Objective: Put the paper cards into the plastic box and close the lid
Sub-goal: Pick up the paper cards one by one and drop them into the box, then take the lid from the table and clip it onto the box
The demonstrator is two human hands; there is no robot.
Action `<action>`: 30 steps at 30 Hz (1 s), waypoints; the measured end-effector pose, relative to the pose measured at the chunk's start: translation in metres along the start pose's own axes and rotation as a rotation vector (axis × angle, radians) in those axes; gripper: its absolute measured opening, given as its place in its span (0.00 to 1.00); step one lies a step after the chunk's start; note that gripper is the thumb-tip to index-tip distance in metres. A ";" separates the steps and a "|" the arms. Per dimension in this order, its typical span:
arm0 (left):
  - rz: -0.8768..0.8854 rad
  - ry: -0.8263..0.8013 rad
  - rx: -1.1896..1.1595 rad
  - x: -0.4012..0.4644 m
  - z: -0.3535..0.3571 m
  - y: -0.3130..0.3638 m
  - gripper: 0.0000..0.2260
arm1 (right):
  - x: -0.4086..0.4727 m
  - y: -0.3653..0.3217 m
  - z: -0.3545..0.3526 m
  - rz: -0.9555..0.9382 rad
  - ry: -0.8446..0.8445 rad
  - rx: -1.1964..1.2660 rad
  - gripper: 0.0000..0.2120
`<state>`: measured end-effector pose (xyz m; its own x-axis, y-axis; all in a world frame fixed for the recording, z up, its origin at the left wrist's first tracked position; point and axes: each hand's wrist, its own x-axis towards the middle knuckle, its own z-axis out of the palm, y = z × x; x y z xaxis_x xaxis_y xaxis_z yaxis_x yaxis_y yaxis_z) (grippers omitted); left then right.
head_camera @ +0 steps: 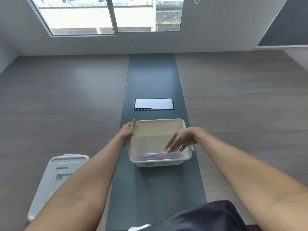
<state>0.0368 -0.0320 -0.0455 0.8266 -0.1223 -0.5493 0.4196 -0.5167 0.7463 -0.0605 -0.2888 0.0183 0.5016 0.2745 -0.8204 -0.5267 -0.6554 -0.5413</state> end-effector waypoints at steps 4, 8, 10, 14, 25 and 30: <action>0.003 -0.022 0.004 0.007 0.000 -0.001 0.25 | 0.000 -0.003 0.000 -0.012 -0.006 0.056 0.20; -0.066 -0.043 -0.025 0.003 -0.005 0.004 0.30 | 0.004 -0.013 -0.013 -0.143 0.165 0.127 0.20; -0.086 -0.062 -0.041 0.000 -0.010 0.008 0.33 | 0.003 -0.020 -0.021 -0.210 0.239 0.136 0.19; -0.057 -0.016 -0.135 -0.011 -0.028 0.025 0.23 | 0.001 -0.043 -0.030 -0.277 0.370 0.078 0.18; 0.061 0.254 -0.214 -0.039 -0.122 0.025 0.30 | 0.019 -0.127 -0.009 -0.441 0.569 -0.159 0.19; 0.033 0.400 -0.217 -0.064 -0.164 -0.012 0.32 | 0.049 -0.159 0.019 -0.412 0.540 -0.306 0.24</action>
<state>0.0400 0.1207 0.0426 0.9029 0.2232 -0.3674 0.4241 -0.3233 0.8460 0.0347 -0.1583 0.0606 0.9262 0.2082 -0.3143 -0.0477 -0.7622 -0.6456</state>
